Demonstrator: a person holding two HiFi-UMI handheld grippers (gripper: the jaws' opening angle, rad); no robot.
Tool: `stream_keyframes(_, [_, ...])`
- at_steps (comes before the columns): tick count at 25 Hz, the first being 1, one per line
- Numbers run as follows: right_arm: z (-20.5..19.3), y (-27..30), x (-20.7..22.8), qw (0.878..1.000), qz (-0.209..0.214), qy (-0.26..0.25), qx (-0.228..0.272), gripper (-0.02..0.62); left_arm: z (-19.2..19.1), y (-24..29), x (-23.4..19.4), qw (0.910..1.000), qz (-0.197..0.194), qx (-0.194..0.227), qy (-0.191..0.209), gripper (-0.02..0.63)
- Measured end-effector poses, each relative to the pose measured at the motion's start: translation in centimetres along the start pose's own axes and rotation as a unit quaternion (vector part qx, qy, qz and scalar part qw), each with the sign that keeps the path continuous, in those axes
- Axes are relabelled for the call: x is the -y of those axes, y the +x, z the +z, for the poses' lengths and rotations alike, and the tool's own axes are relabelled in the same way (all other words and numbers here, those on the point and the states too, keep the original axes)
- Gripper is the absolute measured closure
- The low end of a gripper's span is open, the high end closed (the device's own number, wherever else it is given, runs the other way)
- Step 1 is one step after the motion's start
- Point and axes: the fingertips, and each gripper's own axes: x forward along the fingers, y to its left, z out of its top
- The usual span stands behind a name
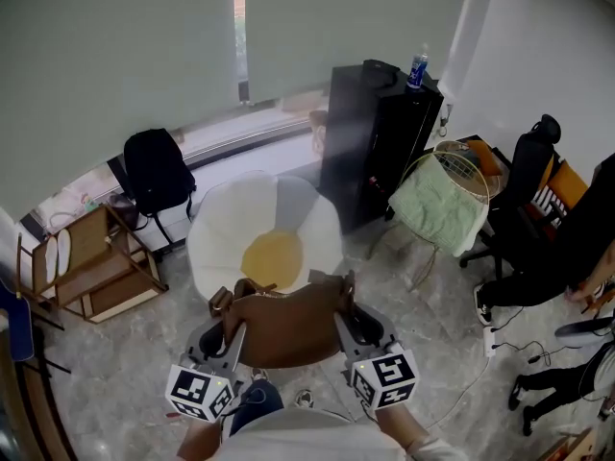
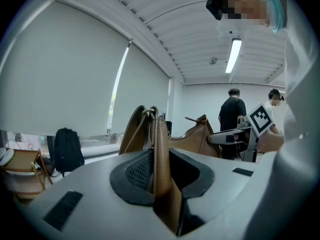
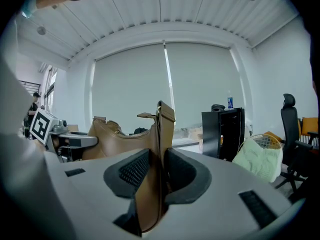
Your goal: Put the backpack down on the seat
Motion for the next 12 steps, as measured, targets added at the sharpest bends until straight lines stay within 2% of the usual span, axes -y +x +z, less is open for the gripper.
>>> stream_keyframes(12, [3.9,6.9,0.5,0.999,-0.029,-0.006,0.022,0.466,3.4,5.0,-6.6,0.9992,-0.03,0.023,0.011,0.5])
